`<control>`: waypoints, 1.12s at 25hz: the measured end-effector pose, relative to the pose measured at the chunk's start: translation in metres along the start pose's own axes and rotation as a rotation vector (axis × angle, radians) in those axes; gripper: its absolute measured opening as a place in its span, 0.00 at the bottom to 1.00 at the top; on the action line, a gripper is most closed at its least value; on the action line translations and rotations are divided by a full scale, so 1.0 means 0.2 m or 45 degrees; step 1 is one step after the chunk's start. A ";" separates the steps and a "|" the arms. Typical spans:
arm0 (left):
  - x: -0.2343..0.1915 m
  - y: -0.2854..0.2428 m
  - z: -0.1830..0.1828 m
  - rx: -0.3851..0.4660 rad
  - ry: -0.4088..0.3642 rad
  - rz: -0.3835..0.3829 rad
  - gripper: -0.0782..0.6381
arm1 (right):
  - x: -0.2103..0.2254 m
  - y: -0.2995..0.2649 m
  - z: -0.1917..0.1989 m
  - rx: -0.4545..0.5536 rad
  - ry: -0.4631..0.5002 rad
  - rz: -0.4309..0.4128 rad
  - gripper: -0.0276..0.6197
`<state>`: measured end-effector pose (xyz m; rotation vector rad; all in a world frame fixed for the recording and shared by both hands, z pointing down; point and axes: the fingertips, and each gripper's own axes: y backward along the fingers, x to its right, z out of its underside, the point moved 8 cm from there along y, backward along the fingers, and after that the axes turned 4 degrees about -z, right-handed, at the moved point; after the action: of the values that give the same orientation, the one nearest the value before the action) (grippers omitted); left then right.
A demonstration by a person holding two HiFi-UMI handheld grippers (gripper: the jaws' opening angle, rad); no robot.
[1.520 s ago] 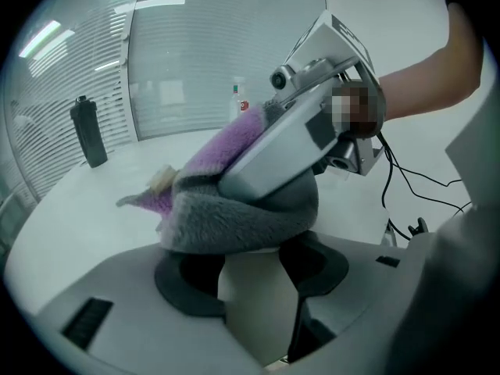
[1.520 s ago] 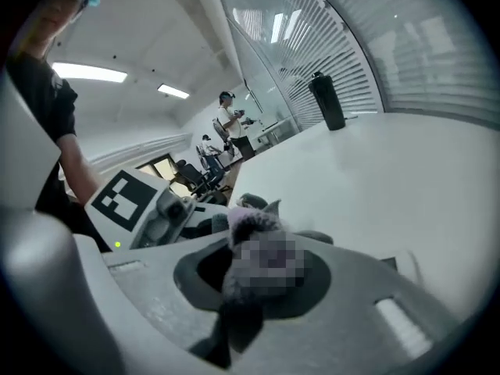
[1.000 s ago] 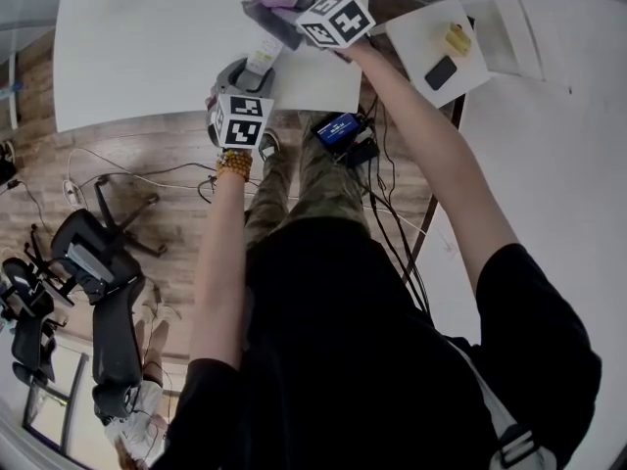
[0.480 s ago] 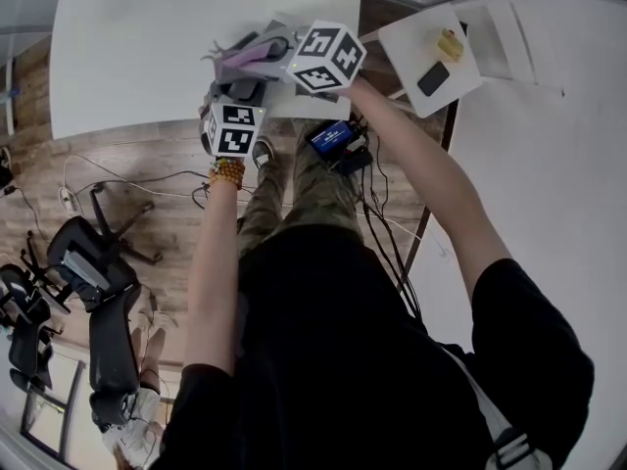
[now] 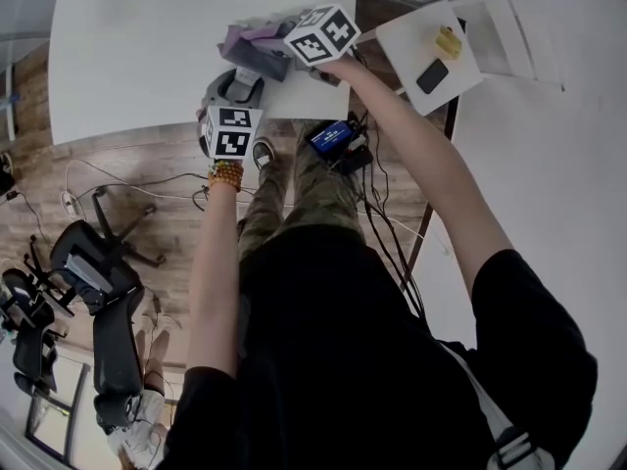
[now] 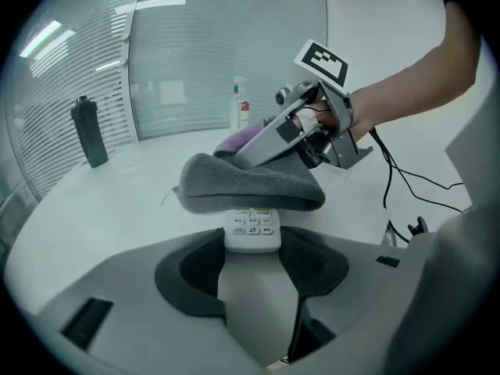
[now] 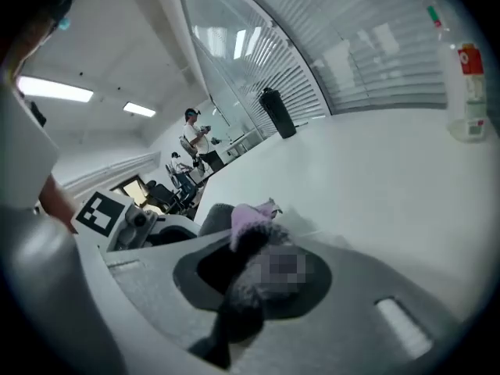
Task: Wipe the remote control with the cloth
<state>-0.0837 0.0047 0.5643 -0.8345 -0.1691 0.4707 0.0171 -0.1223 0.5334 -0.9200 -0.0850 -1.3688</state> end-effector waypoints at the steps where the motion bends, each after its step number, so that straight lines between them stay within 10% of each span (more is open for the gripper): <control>1: 0.00 0.00 0.00 0.001 -0.002 0.000 0.43 | 0.00 0.01 -0.01 -0.011 0.031 0.014 0.14; 7: 0.00 0.00 -0.02 0.007 -0.009 0.006 0.43 | 0.13 0.09 -0.02 0.048 0.030 0.198 0.15; 12: -0.02 0.00 -0.01 0.009 -0.005 0.007 0.43 | 0.29 0.38 -0.06 0.182 -0.034 0.682 0.15; 28: 0.09 0.38 -0.22 0.381 -0.056 -0.090 0.46 | -0.43 0.73 -0.05 0.473 0.173 0.734 0.14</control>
<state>-0.0794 0.0274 0.4776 -0.5240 -0.1635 0.4350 0.1154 -0.0702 0.4060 -0.4815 0.0302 -0.8345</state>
